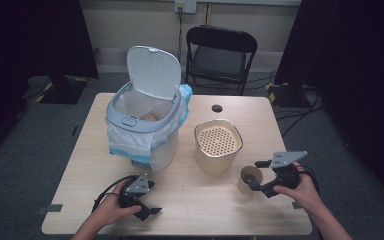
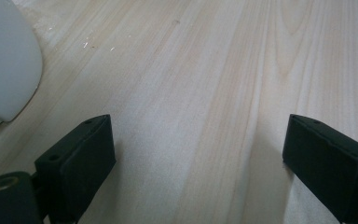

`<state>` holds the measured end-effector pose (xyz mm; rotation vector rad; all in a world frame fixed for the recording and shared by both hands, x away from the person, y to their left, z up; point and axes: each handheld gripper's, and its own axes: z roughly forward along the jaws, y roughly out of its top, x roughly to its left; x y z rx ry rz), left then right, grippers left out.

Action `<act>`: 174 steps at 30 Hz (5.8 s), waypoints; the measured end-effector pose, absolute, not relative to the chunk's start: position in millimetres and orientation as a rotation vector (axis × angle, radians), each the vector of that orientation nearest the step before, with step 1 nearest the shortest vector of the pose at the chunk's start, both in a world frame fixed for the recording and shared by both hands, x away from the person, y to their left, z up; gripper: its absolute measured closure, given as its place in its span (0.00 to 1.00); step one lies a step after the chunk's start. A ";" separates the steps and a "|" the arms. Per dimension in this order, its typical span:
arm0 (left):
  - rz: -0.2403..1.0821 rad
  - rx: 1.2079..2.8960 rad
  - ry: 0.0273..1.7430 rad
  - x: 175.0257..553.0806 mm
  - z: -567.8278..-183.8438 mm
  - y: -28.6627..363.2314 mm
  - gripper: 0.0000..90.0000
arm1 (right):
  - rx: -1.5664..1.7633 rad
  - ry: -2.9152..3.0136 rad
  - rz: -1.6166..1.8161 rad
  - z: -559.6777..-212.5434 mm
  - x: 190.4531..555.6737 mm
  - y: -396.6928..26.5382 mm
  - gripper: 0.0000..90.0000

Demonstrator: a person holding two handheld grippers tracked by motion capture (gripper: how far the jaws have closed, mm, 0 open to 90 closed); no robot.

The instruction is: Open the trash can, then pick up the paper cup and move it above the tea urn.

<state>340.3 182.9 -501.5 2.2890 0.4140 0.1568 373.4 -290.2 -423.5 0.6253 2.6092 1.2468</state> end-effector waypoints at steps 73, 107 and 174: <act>0.151 2.289 0.409 340.3 -501.8 182.5 0.08 | 0.737 2.522 1.365 -467.1 389.7 -292.8 0.28; 0.147 2.289 0.402 340.4 -502.2 181.9 0.07 | 0.791 2.457 1.276 -430.0 446.5 -306.5 0.29; 0.133 2.317 0.380 340.6 -502.4 178.6 0.00 | 0.794 2.375 1.209 -369.2 508.5 -301.4 0.29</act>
